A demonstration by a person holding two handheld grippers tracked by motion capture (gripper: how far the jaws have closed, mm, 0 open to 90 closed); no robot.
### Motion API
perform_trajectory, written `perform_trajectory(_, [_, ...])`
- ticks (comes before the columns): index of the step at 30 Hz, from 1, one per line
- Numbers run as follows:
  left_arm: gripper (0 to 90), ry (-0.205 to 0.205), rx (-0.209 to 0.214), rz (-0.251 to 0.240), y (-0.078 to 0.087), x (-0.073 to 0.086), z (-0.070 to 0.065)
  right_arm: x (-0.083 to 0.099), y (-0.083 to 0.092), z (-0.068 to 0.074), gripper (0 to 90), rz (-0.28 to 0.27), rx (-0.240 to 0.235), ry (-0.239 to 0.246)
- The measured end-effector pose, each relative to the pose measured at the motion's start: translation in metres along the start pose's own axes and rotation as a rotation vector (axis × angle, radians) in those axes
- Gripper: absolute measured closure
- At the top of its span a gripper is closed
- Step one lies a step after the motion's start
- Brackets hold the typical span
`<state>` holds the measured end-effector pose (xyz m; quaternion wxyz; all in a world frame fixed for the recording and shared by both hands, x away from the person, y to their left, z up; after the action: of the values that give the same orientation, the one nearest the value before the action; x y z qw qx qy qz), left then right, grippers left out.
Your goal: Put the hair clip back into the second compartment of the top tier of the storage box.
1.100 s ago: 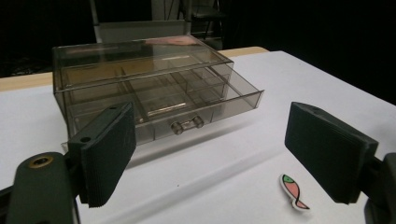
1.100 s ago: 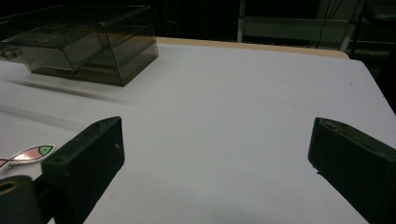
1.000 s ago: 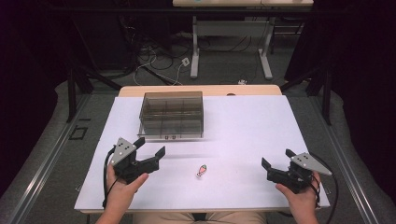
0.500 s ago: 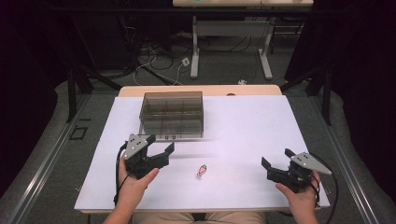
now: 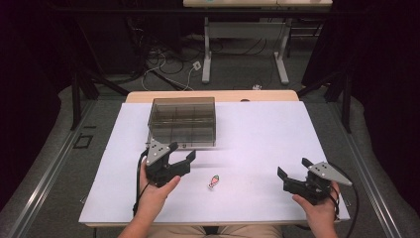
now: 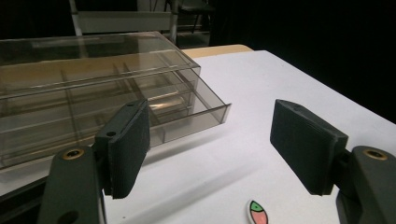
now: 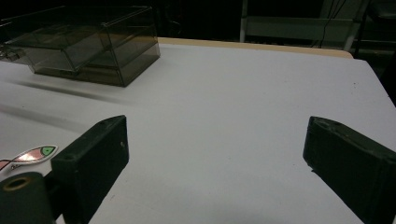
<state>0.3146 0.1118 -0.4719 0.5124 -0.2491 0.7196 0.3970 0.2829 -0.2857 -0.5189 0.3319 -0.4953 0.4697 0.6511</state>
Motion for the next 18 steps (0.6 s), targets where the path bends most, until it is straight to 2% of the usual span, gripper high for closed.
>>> perform_trajectory(4, [33.2, 0.014, 0.022, 0.039, -0.004, 0.001, -0.008, 0.0, 0.0, 0.0, 7.6, 0.002, -0.001, 0.001])
perform_trajectory(12, [37.1, 0.031, 0.04, 0.059, -0.012, 0.004, -0.015, 0.0, 0.0, -0.001, 8.6, -0.002, -0.008, 0.003])
perform_trajectory(13, [38.4, 0.049, 0.052, 0.066, -0.014, 0.005, -0.017, 0.0, 0.0, -0.001, 8.6, 0.001, -0.005, -0.002])
perform_trajectory(18, [43.1, 0.046, 0.058, 0.09, -0.018, 0.008, -0.022, 0.0, 0.0, -0.001, 9.2, 0.008, -0.006, -0.001])
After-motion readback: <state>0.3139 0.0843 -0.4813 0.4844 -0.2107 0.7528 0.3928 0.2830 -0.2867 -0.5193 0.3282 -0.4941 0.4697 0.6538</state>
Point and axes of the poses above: each handheld gripper's, and its own axes: y roughly backward along the jaws, x roughly out of its underside, z roughly to its left, the point moved 2 cm from there along -y, roughly forward along the jaws, and after that the axes turned 3 degrees about -z, right-handed, at the moved point
